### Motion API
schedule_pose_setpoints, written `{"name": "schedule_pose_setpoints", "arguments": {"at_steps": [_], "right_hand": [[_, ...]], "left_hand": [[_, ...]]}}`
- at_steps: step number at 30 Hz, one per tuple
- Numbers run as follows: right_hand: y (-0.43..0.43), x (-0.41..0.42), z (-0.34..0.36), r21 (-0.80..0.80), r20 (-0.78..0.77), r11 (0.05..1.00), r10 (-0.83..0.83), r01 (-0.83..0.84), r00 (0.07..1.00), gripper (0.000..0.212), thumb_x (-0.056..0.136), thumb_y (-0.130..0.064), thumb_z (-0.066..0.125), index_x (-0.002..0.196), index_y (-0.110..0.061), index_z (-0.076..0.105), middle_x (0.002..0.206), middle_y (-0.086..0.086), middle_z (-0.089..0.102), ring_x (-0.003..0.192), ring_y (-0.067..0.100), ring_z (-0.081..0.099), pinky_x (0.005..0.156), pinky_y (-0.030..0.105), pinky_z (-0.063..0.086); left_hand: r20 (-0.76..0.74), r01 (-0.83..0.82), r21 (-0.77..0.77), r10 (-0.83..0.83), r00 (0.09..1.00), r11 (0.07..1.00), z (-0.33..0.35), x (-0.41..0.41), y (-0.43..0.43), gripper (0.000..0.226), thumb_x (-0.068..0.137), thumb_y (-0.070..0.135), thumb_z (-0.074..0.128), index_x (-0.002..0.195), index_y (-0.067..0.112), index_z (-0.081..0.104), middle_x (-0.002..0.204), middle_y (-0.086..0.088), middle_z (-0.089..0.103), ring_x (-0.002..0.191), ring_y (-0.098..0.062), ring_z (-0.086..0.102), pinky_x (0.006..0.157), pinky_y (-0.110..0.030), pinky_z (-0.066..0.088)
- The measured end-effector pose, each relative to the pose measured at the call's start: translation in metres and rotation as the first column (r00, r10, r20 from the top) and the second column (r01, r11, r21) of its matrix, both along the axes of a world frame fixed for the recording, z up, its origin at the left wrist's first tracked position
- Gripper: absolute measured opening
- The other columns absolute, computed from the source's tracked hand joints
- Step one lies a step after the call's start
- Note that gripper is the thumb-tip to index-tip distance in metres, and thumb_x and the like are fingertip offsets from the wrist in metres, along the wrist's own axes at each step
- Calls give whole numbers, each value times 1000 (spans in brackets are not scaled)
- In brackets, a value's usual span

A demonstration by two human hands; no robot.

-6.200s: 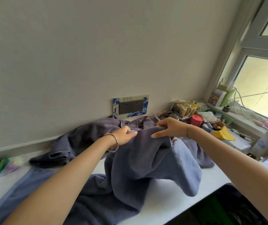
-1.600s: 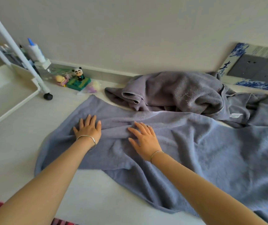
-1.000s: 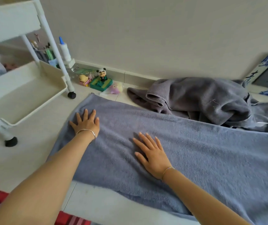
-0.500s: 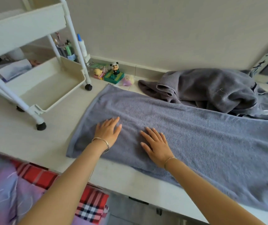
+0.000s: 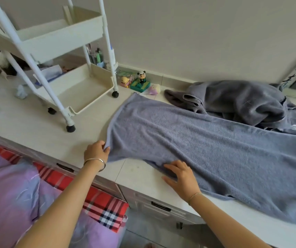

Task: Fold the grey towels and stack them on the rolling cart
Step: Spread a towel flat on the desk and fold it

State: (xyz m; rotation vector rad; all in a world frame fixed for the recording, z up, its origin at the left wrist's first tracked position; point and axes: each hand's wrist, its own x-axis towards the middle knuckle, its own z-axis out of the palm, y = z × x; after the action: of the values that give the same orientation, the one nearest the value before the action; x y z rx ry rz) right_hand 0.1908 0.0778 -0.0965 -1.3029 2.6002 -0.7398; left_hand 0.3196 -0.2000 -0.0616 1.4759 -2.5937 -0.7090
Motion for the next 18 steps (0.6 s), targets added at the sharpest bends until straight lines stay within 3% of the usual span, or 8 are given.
{"name": "schedule_pose_setpoints", "arguments": {"at_steps": [2,5,7,8,11,13,15,18], "right_hand": [[1,-5,2,50,-40,999,-6,8,999,43,76,-40,71,113,-18,67,104,-1,61,92,22,57,78,34,49],[-1,-10,6,89,-86,996,13,-5,996,30,75,-20,75,103,-12,69,100,3,64,89,28,59,75,41,53],[-5,-9,16,88,-44,996,7,-3,999,20,82,-16,67,101,-11,69,100,4,66,93,28,60,79,36,50],[-7,-7,20,84,10,996,10,-11,1000,18,85,-17,63,102,-12,69,101,3,67,95,26,60,79,33,48],[-10,4,26,68,155,993,87,-98,984,19,87,-18,59,103,-16,70,101,0,69,91,17,61,79,29,48],[-6,10,25,35,243,985,156,-169,957,18,87,-21,61,102,-20,71,99,-5,68,86,8,57,79,26,48],[2,11,24,-26,366,990,138,-138,920,15,89,-25,63,100,-22,72,98,-11,68,83,3,57,79,23,49],[20,-3,26,-109,415,980,-106,165,904,14,91,-18,60,97,-21,72,98,-10,68,83,5,58,81,29,51]], "left_hand": [[-180,30,110,-9,984,993,1,-1,1,26,90,16,56,69,11,41,63,-6,46,68,-30,47,59,-32,30],[-440,-88,329,235,866,940,8,-6,3,12,93,13,53,85,7,45,67,-6,44,57,-24,46,48,-30,37],[-478,-160,428,373,795,890,12,-5,0,8,95,12,49,100,6,49,77,-13,52,53,-25,51,43,-25,44],[-448,-189,389,364,817,902,13,-3,-4,13,95,11,48,106,4,51,83,-16,56,60,-26,52,49,-27,45],[-161,-226,96,239,958,969,18,1,-9,29,93,13,49,121,7,47,105,-17,60,91,-34,56,74,-39,46],[18,-106,-112,108,994,988,18,-8,2,49,90,20,55,135,8,37,127,-20,51,114,-38,47,92,-46,42],[-19,114,-218,-121,992,969,13,-27,25,58,90,26,56,141,8,34,139,-19,43,126,-38,38,105,-46,31],[-15,462,-200,-474,880,864,4,-64,82,53,97,31,42,146,18,28,151,-10,32,137,-32,27,114,-44,18]]}}
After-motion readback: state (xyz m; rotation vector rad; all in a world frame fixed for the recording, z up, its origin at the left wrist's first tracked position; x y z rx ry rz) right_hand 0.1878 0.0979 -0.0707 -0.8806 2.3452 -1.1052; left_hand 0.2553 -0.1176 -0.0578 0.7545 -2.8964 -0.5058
